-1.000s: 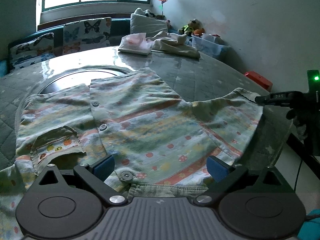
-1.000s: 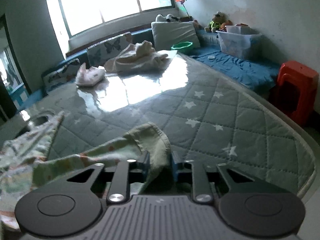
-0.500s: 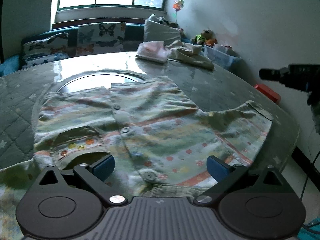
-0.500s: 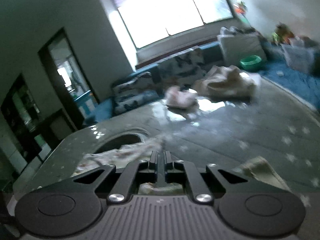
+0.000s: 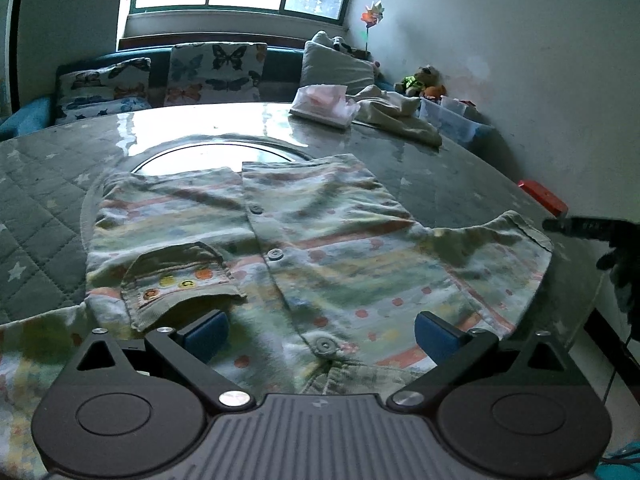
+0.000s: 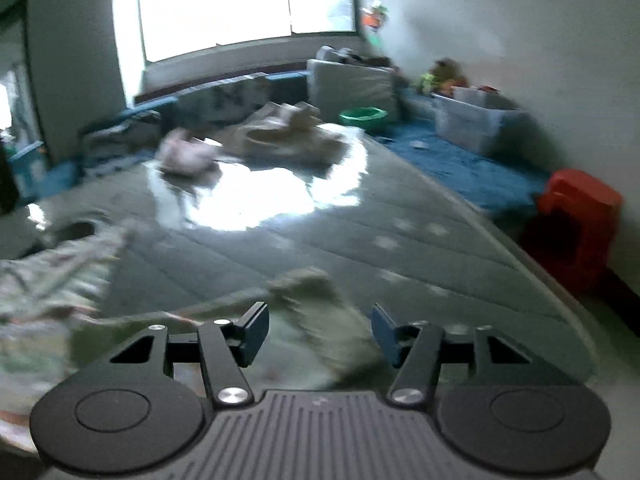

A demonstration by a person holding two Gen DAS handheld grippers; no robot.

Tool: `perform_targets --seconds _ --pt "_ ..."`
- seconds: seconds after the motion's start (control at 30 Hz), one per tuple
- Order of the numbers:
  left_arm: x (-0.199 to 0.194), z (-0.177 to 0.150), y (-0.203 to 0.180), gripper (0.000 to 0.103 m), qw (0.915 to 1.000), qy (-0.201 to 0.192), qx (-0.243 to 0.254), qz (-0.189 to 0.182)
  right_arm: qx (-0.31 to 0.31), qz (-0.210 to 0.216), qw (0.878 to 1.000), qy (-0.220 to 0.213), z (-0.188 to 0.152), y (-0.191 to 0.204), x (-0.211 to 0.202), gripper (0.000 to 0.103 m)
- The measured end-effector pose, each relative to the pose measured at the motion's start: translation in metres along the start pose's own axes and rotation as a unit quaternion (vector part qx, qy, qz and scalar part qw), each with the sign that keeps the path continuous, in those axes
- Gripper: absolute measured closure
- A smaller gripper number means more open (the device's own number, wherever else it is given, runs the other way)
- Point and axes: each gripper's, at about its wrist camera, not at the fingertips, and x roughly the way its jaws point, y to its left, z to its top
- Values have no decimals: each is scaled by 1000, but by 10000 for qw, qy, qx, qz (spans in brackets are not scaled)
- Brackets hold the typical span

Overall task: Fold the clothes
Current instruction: 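Grasp the sleeve with the right gripper and lift it over the shirt front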

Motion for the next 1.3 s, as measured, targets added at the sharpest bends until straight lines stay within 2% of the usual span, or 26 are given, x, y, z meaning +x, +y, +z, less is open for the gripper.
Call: perform_targets --seconds 0.1,0.33,0.43,0.53,0.63,0.77,0.9,1.13,1.3 --pt "2 1 -4 1 10000 27 43 -4 212 -22 9997 110 -5 -13 10 42" --pt "3 2 -8 0 9999 68 66 49 189 59 9997 148 -15 -11 21 46" --pt "3 2 -9 0 9999 78 78 51 154 104 9998 109 -13 -6 21 68" --pt "3 2 -10 0 9999 74 73 42 301 445 9985 64 -6 -3 12 89" --pt "2 1 -10 0 9999 57 73 37 448 786 9959 20 2 -1 4 93" --pt "0 1 -9 0 10000 24 48 49 643 1239 9902 -40 12 3 -7 93" --pt "-2 -1 -6 0 10000 -24 6 46 637 1918 9792 -165 31 24 -27 93" --pt "-12 -7 6 0 9998 -141 -136 60 222 3051 9519 -158 66 94 -50 94" --pt "-20 -12 17 0 9992 -246 -292 84 -319 3654 9303 -88 77 155 -61 94"
